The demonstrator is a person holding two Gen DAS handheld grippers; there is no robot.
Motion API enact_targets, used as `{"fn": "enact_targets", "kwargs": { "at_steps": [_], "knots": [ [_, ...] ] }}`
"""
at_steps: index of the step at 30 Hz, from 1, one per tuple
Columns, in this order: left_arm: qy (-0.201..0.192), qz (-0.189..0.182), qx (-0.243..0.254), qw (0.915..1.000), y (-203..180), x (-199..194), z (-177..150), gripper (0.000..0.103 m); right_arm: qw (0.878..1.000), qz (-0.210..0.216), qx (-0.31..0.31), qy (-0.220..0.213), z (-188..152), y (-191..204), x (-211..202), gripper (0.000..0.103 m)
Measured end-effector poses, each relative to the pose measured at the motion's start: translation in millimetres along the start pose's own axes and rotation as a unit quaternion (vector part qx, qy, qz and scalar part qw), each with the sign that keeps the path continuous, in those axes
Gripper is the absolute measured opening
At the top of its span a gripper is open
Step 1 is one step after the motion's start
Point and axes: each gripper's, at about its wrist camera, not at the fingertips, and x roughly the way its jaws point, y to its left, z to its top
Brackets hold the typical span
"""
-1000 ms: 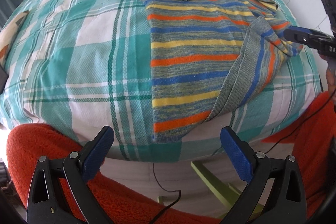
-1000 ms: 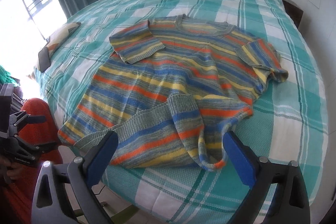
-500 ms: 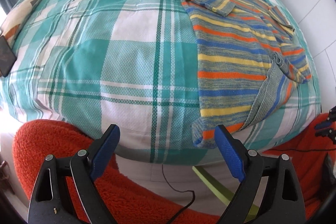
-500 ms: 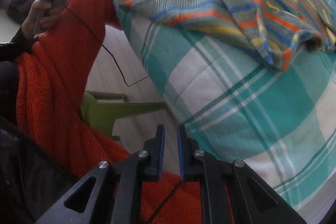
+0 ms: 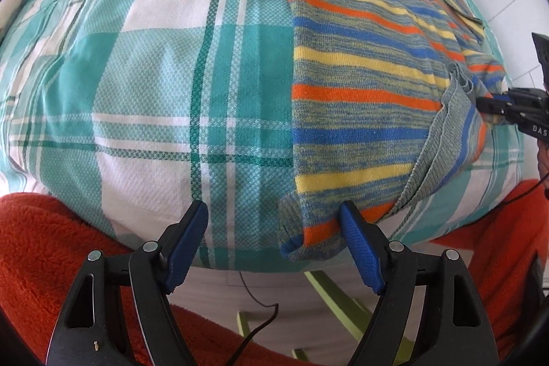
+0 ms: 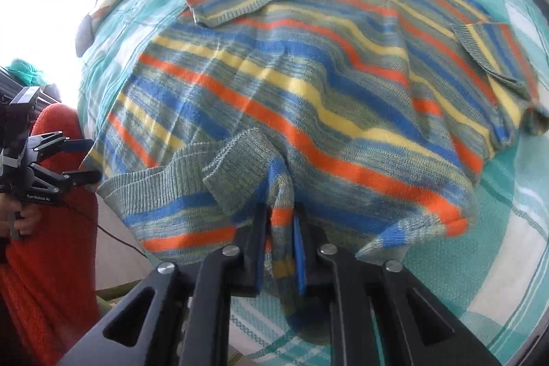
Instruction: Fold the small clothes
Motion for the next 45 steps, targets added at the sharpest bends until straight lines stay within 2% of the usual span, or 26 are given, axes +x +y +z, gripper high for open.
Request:
{"fn": "enact_targets", "kwargs": {
  "at_steps": [3, 5, 7, 9, 11, 12, 13, 15, 18, 21, 22, 23, 24, 25, 26, 27, 28, 29, 31, 33, 35, 38, 40, 42, 44, 45],
  "knots": [
    [-0.009, -0.021, -0.038, 0.9990, 17.6, -10.1, -7.2, 0.081, 0.994, 0.062, -0.089, 0.022, -34.0, 28.0, -32.6, 0.006],
    [-0.013, -0.032, -0.053, 0.9980, 23.2, -10.1, -7.3, 0.081, 0.984, 0.061, -0.152, 0.065, -70.3, 45.2, -54.7, 0.006],
    [-0.009, -0.034, -0.054, 0.9979, 22.2, -3.7, -4.0, 0.081, 0.978, 0.036, -0.177, 0.103, -107.2, 45.5, -69.6, 0.006],
    [0.003, -0.028, -0.042, 0.9987, 15.8, 4.0, 4.2, 0.081, 0.983, -0.006, -0.153, 0.104, -131.6, 23.4, -83.3, 0.006],
    [0.010, -0.011, -0.016, 0.9998, 5.6, 9.7, 7.5, 0.081, 0.995, -0.027, -0.072, 0.067, -138.2, -8.4, -98.0, 0.011],
    [0.015, 0.002, -0.004, 0.9999, 0.9, 11.2, 7.9, 0.081, 0.998, -0.022, -0.025, 0.046, -140.6, -22.5, -104.7, 0.026],
    [0.023, 0.012, 0.000, 0.9997, -0.3, 14.4, 9.4, 0.081, 0.999, -0.018, 0.012, 0.029, -143.3, -32.1, -109.6, 0.046],
    [0.037, 0.009, -0.006, 0.9993, -0.5, 19.5, 6.1, 0.081, 0.997, -0.012, 0.072, -0.001, -147.6, -43.3, -112.9, 0.056],
    [0.052, -0.008, -0.004, 0.9986, -2.8, 22.7, -0.4, 0.072, 0.982, 0.020, 0.190, 0.007, -159.8, -57.2, -102.3, 0.056],
    [0.063, -0.018, 0.009, 0.9978, -13.8, 28.4, -3.7, 0.060, 0.950, 0.070, 0.302, 0.016, -173.1, -64.1, -80.4, 0.056],
    [0.069, -0.024, 0.014, 0.9973, -18.0, 31.1, -3.9, 0.050, 0.940, 0.082, 0.330, 0.017, -175.4, -65.1, -70.8, 0.056],
    [0.075, -0.035, 0.020, 0.9964, -21.6, 33.8, -4.4, 0.028, 0.933, 0.090, 0.347, 0.022, -175.6, -64.2, -59.1, 0.056],
    [0.083, -0.056, 0.023, 0.9947, -24.0, 36.2, -5.8, 0.013, 0.931, 0.088, 0.351, 0.037, -174.1, -61.8, -47.2, 0.056],
    [0.087, -0.065, 0.024, 0.9938, -25.4, 36.2, -7.3, 0.007, 0.936, 0.084, 0.336, 0.060, -168.4, -52.3, -30.0, 0.053],
    [0.084, -0.058, 0.031, 0.9943, -26.1, 32.7, -9.0, 0.006, 0.947, 0.081, 0.302, 0.077, -162.5, -44.5, -18.7, 0.045],
    [0.083, -0.059, 0.037, 0.9941, -25.4, 26.4, -11.2, 0.006, 0.958, 0.069, 0.264, 0.086, -157.8, -37.1, -12.9, 0.009],
    [0.080, -0.065, 0.036, 0.9940, -25.4, 16.7, -12.6, 0.006, 0.964, 0.050, 0.243, 0.094, -155.7, -32.8, -11.9, 0.007],
    [0.077, -0.070, 0.038, 0.9939, -21.4, 4.0, -15.5, 0.005, 0.964, 0.049, 0.245, 0.096, -156.3, -31.5, -17.1, 0.007],
    [0.067, -0.073, 0.044, 0.9941, -14.8, -19.2, -16.7, 0.005, 0.964, 0.077, 0.240, 0.086, -155.7, -24.4, -39.8, 0.006],
    [0.056, -0.059, 0.050, 0.9954, -11.0, -35.5, -20.4, 0.005, 0.968, 0.073, 0.226, 0.084, -157.2, -17.1, -63.9, 0.006],
    [0.061, -0.040, 0.060, 0.9955, -16.7, -30.0, -19.8, 0.005, 0.966, 0.077, 0.231, 0.088, -157.9, -15.4, -71.4, 0.006],
    [0.097, 0.005, 0.075, 0.9925, -12.5, 1.7, -16.7, 0.005, 0.967, 0.034, 0.224, 0.121, -154.9, -17.4, -42.3, 0.006],
    [0.116, 0.036, 0.080, 0.9894, -16.6, 22.1, -19.0, 0.005, 0.963, 0.010, 0.224, 0.151, -155.9, -24.1, -11.8, 0.006],
    [0.113, 0.065, 0.086, 0.9877, -25.5, 34.0, -15.0, 0.005, 0.959, -0.009, 0.231, 0.166, -158.8, -27.5, 6.9, 0.006],
    [0.110, 0.077, 0.080, 0.9877, -27.0, 37.6, -12.1, 0.009, 0.956, -0.010, 0.242, 0.164, -157.0, -28.2, 9.4, 0.007],
    [0.109, 0.086, 0.079, 0.9871, -36.2, 43.5, -6.6, 0.015, 0.956, -0.011, 0.243, 0.162, -155.5, -27.4, 6.6, 0.014]
  ]
}}
